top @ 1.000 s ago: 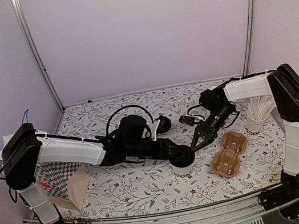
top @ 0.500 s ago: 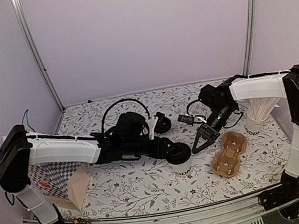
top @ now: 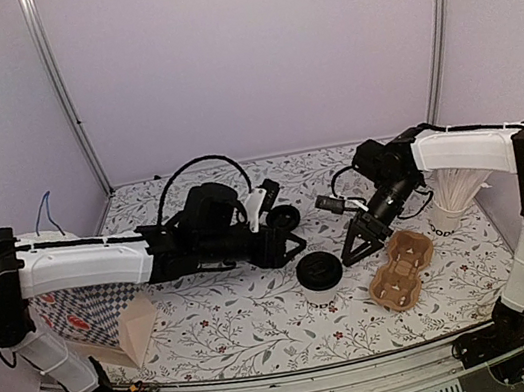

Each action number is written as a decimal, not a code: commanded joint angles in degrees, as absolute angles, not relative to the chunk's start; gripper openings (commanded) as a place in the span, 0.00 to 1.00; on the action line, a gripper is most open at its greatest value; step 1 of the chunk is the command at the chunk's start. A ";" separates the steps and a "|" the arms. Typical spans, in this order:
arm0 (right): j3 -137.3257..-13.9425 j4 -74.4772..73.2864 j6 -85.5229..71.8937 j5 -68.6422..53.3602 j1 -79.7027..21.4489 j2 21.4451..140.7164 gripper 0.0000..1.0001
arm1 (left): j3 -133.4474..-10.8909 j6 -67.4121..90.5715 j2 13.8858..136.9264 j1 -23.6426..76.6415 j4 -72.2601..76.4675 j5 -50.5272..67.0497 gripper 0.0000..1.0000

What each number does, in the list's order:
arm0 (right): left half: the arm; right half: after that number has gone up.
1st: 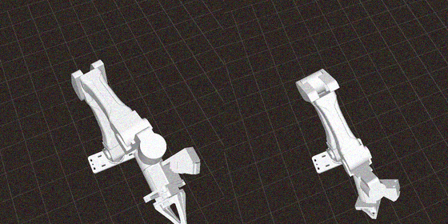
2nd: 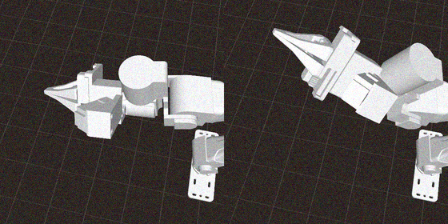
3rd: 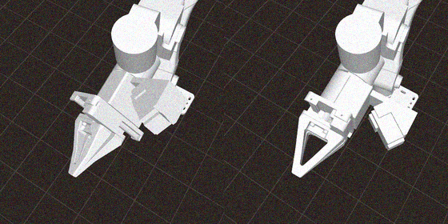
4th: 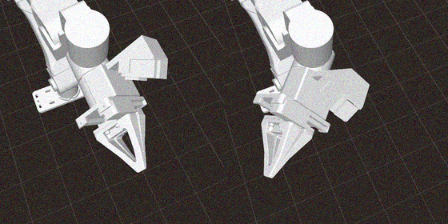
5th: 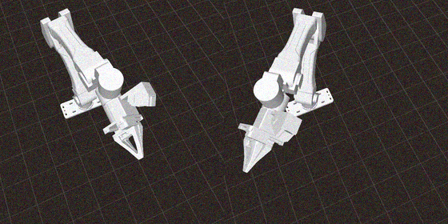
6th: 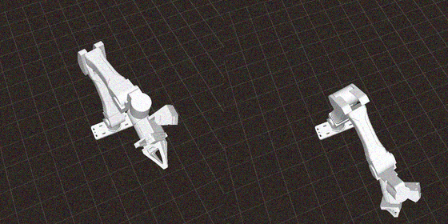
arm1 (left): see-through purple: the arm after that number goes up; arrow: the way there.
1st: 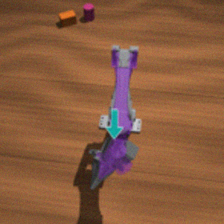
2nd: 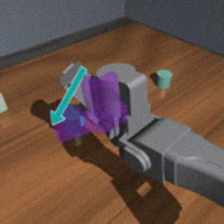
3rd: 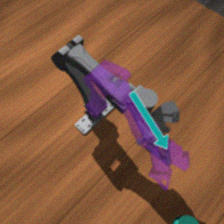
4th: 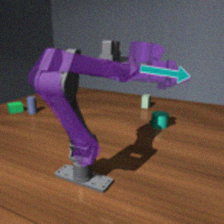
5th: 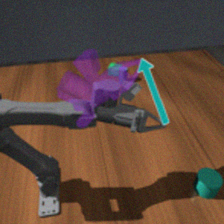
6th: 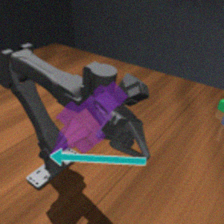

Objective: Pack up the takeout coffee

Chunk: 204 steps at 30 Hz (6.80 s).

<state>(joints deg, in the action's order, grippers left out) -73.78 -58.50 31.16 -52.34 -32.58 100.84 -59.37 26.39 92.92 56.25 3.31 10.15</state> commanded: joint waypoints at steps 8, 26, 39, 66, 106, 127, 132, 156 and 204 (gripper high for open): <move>-76.55 -53.18 35.82 -35.42 -35.31 90.53 0.63 | -55.16 20.96 87.44 56.50 -6.71 6.74 0.62; -76.02 -50.46 37.43 -33.28 -40.66 96.62 0.72 | -51.76 35.15 94.44 57.94 12.57 19.12 0.65; -71.16 -54.12 36.25 -34.72 -41.92 91.45 0.72 | -59.26 28.54 100.77 52.55 9.43 21.20 0.62; -78.16 -54.79 36.43 -38.20 -36.47 97.35 0.73 | -44.90 51.84 93.99 53.96 18.96 26.50 0.63; -71.86 -52.95 36.44 -34.14 -38.50 94.47 0.75 | -48.68 39.66 91.32 56.36 7.66 20.51 0.65; -68.86 -53.28 37.76 -36.41 -38.68 92.65 0.78 | -58.01 33.77 99.70 53.88 1.94 21.24 0.57; -67.02 -53.02 36.50 -35.48 -38.67 90.32 0.78 | -59.88 31.86 101.83 51.12 0.37 21.60 0.56; -67.11 -48.79 32.55 -32.01 -38.58 91.43 0.77 | -54.84 31.88 95.04 50.54 -7.69 18.37 0.57; -83.88 -49.37 27.70 -32.90 -35.77 103.03 0.72 | -58.98 32.72 104.46 49.00 7.10 21.83 0.53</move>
<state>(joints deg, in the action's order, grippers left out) -82.24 -50.17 24.36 -37.52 -36.67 107.94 -59.61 34.24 105.41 48.27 14.76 22.52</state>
